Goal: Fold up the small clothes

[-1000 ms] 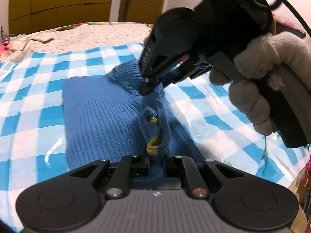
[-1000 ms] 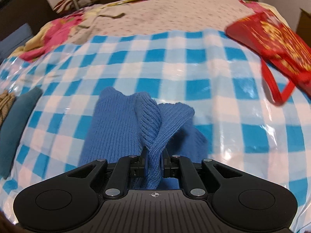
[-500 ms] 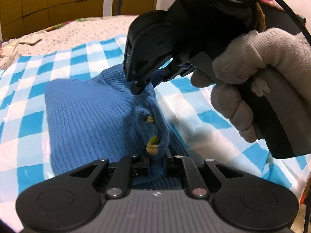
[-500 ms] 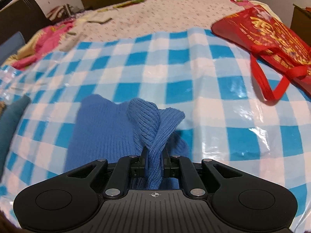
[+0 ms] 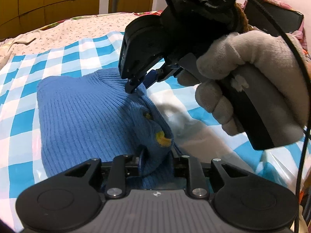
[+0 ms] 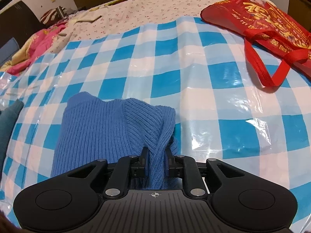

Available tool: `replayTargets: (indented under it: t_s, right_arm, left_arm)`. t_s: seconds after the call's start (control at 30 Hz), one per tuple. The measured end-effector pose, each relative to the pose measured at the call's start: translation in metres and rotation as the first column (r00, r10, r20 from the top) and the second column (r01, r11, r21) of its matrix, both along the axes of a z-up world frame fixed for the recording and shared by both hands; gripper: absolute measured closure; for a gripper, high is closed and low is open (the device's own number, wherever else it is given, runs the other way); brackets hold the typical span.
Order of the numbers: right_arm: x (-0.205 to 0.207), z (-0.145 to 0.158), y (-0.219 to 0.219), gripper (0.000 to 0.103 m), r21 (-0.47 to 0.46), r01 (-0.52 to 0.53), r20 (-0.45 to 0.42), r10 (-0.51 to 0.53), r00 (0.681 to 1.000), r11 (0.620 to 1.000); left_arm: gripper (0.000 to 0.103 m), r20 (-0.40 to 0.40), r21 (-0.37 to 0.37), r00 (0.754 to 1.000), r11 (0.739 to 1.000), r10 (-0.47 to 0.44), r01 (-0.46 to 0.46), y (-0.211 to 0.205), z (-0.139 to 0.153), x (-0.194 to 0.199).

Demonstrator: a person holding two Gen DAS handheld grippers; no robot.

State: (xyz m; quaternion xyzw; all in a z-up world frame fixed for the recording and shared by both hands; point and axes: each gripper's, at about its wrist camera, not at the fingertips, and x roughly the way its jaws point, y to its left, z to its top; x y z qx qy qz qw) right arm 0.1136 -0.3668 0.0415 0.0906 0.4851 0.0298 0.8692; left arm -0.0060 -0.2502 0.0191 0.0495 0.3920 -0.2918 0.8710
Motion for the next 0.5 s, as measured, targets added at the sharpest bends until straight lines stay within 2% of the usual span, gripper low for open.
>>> replayTargets:
  t_s: [0.07,0.2,0.3,0.5]
  right_arm:
    - [-0.002,0.001,-0.003,0.086,0.004,0.005,0.005,-0.005,1.000,1.000]
    - [-0.009,0.005,-0.012,0.086,0.017,0.026,0.025,-0.027,0.999,1.000]
    - [-0.015,0.010,-0.017,0.086,-0.028,0.054,0.051,-0.052,0.997,0.998]
    - [-0.041,0.026,-0.024,0.085,0.020,0.030,0.089,-0.032,0.995,0.999]
  left_arm:
    - [0.064,0.004,-0.008,1.000,1.000,-0.031,0.031,0.000,0.003,-0.007]
    - [0.064,0.027,-0.010,0.996,0.997,-0.081,0.081,0.004,0.010,-0.019]
    - [0.063,0.037,-0.026,0.995,0.995,-0.096,0.097,0.014,0.018,-0.025]
    - [0.063,0.065,-0.037,0.998,0.999,-0.024,0.027,0.055,0.031,-0.020]
